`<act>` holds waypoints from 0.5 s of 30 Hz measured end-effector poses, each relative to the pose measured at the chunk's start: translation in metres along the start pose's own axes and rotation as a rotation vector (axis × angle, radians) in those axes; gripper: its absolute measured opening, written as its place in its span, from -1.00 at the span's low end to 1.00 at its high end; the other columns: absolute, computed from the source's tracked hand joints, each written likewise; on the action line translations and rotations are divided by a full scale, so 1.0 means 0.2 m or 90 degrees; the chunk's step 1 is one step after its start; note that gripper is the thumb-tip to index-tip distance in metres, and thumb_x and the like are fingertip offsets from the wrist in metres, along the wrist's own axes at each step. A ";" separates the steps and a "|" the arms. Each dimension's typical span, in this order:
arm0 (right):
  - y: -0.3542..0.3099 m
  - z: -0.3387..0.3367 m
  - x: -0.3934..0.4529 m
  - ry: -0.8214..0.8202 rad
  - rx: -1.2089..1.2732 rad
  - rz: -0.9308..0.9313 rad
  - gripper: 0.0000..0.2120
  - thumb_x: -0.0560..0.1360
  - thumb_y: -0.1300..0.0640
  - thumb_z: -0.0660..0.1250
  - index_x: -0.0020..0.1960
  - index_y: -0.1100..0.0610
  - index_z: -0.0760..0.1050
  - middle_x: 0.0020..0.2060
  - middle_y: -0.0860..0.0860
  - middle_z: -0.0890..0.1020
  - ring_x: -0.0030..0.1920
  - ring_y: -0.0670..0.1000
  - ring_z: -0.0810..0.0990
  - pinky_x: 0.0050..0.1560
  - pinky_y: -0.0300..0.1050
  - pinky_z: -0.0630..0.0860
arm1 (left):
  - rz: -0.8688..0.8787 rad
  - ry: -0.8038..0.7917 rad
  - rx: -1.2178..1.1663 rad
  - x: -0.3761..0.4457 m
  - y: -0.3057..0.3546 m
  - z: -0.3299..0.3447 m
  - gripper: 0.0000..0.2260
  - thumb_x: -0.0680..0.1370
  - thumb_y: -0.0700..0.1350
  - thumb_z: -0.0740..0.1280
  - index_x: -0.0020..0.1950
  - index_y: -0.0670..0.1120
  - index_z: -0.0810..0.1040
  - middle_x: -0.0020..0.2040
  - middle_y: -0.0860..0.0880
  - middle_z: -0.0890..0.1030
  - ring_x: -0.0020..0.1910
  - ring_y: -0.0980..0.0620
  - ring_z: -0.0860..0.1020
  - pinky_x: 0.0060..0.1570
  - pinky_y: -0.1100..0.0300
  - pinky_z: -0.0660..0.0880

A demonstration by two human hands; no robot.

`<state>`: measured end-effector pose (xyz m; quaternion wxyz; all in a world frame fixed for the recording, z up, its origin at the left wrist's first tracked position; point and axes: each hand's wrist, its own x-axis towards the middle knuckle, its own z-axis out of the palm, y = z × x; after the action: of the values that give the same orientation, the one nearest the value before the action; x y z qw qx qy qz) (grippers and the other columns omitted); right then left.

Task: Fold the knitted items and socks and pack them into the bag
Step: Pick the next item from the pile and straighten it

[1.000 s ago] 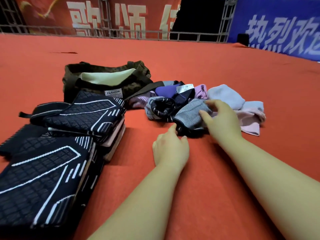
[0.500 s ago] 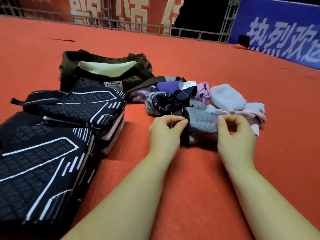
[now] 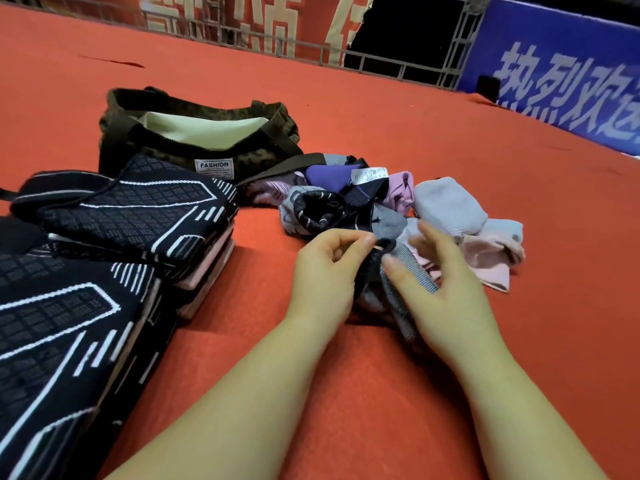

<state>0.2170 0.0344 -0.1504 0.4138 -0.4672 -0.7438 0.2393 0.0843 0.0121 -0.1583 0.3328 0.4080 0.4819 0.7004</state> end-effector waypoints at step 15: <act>0.01 0.03 0.02 0.100 0.183 0.028 -0.54 0.46 -0.22 0.14 -0.18 0.16 0.56 -0.26 0.09 0.64 -0.24 0.00 0.54 -0.14 -0.05 0.45 | -0.063 -0.091 -0.056 -0.03 -0.01 0.02 -0.88 0.55 -0.16 0.31 -0.01 -0.09 0.65 -0.23 0.02 0.67 -0.29 0.14 0.58 -0.19 0.19 0.52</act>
<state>0.2122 0.0384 -0.1535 0.5279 -0.4364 -0.6570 0.3151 0.0900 0.0086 -0.1602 0.4183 0.4171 0.4453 0.6728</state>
